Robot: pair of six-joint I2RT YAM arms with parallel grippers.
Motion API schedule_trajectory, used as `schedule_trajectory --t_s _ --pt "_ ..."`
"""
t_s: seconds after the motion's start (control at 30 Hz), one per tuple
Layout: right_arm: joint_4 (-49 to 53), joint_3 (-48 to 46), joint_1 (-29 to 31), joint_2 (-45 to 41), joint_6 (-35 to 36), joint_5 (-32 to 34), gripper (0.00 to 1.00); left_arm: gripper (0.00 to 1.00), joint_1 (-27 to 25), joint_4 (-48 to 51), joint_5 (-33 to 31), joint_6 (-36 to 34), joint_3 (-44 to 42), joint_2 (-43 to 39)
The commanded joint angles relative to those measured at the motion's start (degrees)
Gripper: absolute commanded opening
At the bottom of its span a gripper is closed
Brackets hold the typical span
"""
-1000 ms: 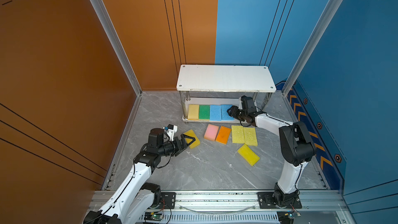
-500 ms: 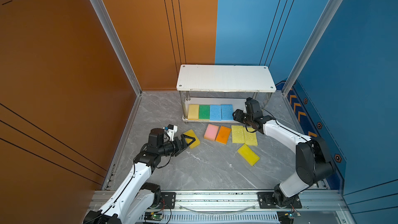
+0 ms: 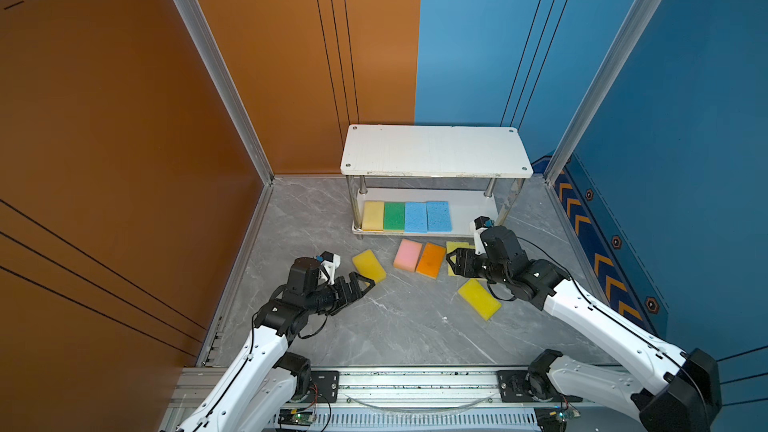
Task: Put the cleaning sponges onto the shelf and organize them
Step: 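Withdraw the right gripper from the shelf toward the table sponges, then lower the left gripper onto the yellow sponge and close on it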
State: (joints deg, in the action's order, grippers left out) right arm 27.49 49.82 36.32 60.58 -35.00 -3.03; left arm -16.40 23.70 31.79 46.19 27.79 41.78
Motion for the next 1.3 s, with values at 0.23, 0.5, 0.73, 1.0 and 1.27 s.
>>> schedule_trajectory --t_s 0.23,0.5,0.73,1.0,1.27 --pt "13.6 -4.3 3.0 -7.3 -2.9 -0.9 0.72 0.93 -3.2 0.6 -9.2 -2.6 0.4 7.2" --pt "10.6 -6.2 5.2 -7.7 -2.3 -2.9 0.72 0.82 -2.7 -3.0 -13.9 -7.0 7.4 25.3" --pt "8.5 -5.9 4.5 -6.1 -1.3 -4.8 0.72 0.74 -0.5 -3.9 -13.2 -10.4 13.9 35.9" --pt "6.0 -2.4 1.4 -0.2 0.0 -6.1 0.72 0.63 3.3 -3.3 -12.9 -12.6 17.7 43.7" --pt "3.5 -1.1 1.1 4.1 -0.3 -7.2 0.72 0.51 3.9 -3.3 -13.0 -13.3 21.5 48.5"
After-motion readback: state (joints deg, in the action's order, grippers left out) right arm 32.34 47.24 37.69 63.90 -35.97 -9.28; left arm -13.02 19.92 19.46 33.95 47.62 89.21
